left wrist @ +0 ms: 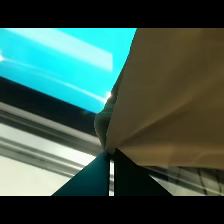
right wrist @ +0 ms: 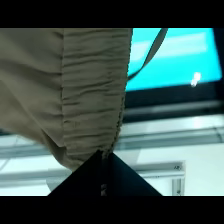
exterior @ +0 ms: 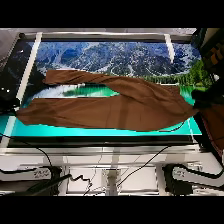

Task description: Fold the clothes and pants, and hang the long-sleeved shirts on hangers.

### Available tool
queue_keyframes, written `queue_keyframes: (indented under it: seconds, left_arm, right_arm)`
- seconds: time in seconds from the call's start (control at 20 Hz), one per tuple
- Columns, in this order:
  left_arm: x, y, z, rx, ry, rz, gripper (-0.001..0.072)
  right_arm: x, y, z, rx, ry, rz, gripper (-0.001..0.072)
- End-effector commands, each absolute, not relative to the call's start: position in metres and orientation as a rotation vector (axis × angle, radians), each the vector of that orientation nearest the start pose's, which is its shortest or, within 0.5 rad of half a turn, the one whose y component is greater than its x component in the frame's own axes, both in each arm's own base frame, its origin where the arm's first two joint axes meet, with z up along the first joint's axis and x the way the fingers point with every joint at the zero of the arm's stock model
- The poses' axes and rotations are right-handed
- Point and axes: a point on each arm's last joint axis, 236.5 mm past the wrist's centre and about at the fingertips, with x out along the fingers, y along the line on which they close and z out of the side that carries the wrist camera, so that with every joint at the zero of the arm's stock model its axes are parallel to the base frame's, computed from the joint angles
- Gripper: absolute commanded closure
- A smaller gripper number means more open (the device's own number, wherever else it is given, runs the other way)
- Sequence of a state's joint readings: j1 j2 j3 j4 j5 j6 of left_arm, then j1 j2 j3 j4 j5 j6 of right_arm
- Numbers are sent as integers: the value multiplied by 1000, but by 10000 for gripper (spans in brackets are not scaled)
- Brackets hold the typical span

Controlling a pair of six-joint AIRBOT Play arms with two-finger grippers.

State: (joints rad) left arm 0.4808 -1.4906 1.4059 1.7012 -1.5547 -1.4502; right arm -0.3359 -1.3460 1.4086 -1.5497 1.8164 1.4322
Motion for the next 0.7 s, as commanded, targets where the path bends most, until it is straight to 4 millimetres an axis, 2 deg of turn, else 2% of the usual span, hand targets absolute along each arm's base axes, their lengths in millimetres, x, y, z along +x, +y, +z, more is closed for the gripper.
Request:
queue_keyframes:
  seconds: [0.0,0.1,0.2,0.35,0.45,0.6,0.65]
  left_arm:
    - [281,196,-13,-179,1771,383,695]
    - [276,206,-16,-147,1798,414,696]
    - [275,208,-22,-143,1820,414,695]
    - [272,211,-28,-94,1858,365,695]
    - [277,228,-28,-27,1830,410,695]
    - [289,239,-29,9,1769,437,695]
    - [290,241,-29,15,1762,440,694]
  right_arm:
    - [219,-71,23,231,1904,-54,680]
    - [196,-63,12,243,1958,-41,680]
    - [178,-57,6,252,1994,-33,680]
    - [163,-52,1,247,2015,-15,681]
    - [164,-57,0,227,2008,-30,680]
    - [181,-64,-8,203,1928,-54,675]
    - [187,-66,-11,197,1902,-60,597]
